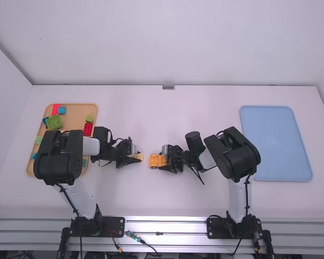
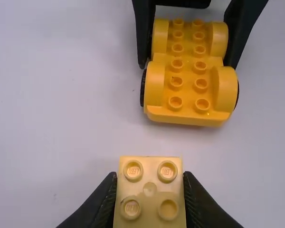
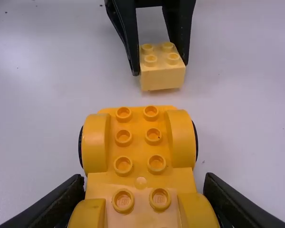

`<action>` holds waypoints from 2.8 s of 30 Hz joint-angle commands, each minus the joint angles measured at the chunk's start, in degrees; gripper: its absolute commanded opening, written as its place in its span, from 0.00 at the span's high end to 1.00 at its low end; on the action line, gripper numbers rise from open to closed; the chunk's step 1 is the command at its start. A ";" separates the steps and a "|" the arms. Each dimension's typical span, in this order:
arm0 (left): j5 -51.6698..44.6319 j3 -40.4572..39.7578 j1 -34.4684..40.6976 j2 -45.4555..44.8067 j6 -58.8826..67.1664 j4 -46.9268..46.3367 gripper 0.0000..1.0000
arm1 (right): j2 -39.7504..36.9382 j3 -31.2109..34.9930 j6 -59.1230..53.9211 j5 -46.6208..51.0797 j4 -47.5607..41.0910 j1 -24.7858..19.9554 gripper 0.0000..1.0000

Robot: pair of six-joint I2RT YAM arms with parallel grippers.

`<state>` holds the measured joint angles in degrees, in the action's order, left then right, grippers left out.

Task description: Assemble lego blocks to make yellow taxi

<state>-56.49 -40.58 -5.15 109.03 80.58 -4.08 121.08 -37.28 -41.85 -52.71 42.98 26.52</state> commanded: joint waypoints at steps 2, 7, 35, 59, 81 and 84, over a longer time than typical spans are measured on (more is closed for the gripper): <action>-2.84 -1.66 0.00 0.55 -1.99 -1.18 0.87 | 0.63 -0.24 0.02 0.02 -0.22 0.00 0.36; -2.84 -4.55 0.68 0.31 -5.55 -4.74 0.90 | 0.63 -0.28 0.02 0.02 -0.20 0.07 0.35; 4.09 2.71 16.04 -9.85 -15.63 7.69 0.91 | 0.63 -0.31 0.00 0.04 -0.15 0.11 0.35; 7.48 5.42 17.53 -9.85 -18.53 12.76 0.92 | 0.63 -0.28 0.00 0.02 0.07 0.11 0.35; 7.91 3.63 17.92 -9.85 -19.98 9.01 0.91 | 0.63 -0.28 0.00 0.02 0.07 0.11 0.35; 7.91 3.63 17.90 -9.85 -20.00 9.03 0.85 | 0.63 -0.28 0.00 0.02 0.07 0.11 0.35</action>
<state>-47.92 -36.53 12.12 99.90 59.83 5.58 121.08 -37.26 -42.00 -52.82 42.89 26.87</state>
